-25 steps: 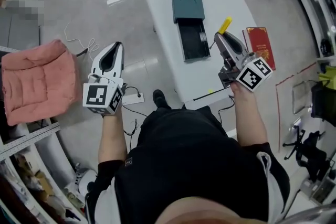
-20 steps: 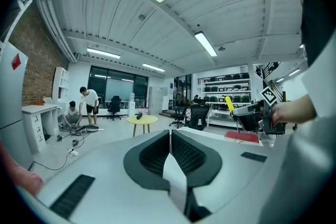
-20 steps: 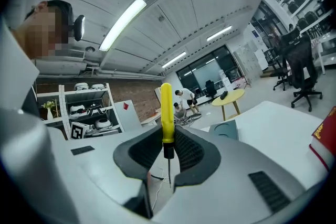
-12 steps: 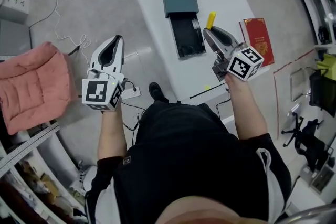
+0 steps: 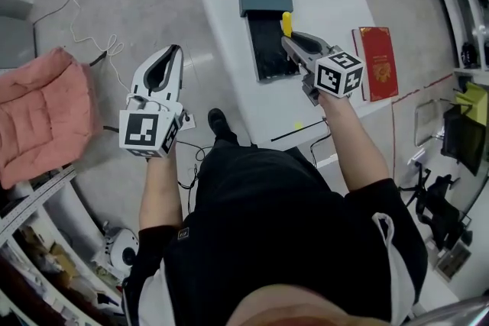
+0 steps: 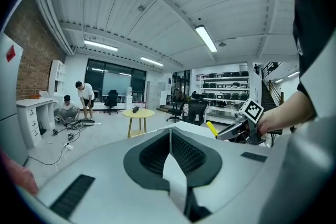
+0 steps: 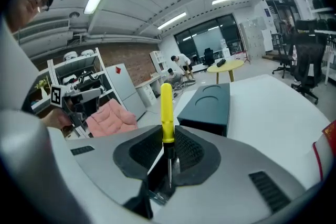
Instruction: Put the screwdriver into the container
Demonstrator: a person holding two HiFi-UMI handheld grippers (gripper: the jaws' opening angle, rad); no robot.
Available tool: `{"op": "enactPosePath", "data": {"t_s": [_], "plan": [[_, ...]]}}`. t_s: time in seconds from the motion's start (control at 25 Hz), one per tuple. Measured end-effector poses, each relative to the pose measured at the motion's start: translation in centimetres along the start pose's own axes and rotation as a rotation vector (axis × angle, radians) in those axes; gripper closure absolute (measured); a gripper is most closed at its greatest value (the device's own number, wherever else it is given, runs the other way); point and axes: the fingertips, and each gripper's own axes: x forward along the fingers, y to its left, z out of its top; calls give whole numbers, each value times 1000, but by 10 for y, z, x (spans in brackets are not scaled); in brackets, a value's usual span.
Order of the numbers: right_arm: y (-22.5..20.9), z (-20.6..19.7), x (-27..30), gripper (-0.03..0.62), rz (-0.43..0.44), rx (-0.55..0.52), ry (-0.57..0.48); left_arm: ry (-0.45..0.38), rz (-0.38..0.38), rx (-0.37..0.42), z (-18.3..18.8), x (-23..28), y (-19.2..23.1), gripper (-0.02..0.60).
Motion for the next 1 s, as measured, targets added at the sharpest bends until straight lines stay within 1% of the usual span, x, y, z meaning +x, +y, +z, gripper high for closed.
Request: {"op": "enactPosePath", "data": {"t_s": [0.2, 0.44, 0.68, 0.84, 1.0], "plan": [[-12, -28, 25, 510, -20, -36, 130, 12, 8, -17, -12, -1, 3, 555], [-24, -46, 48, 510, -58, -80, 245, 10, 7, -26, -16, -3, 8, 555], [-30, -66, 62, 510, -89, -161, 370, -5, 2, -35, -16, -7, 11, 555], [-38, -80, 69, 510, -123, -209, 452, -8, 7, -36, -16, -10, 17, 555], [-43, -86, 77, 510, -173, -228, 523, -19, 10, -39, -11, -19, 23, 555]]}}
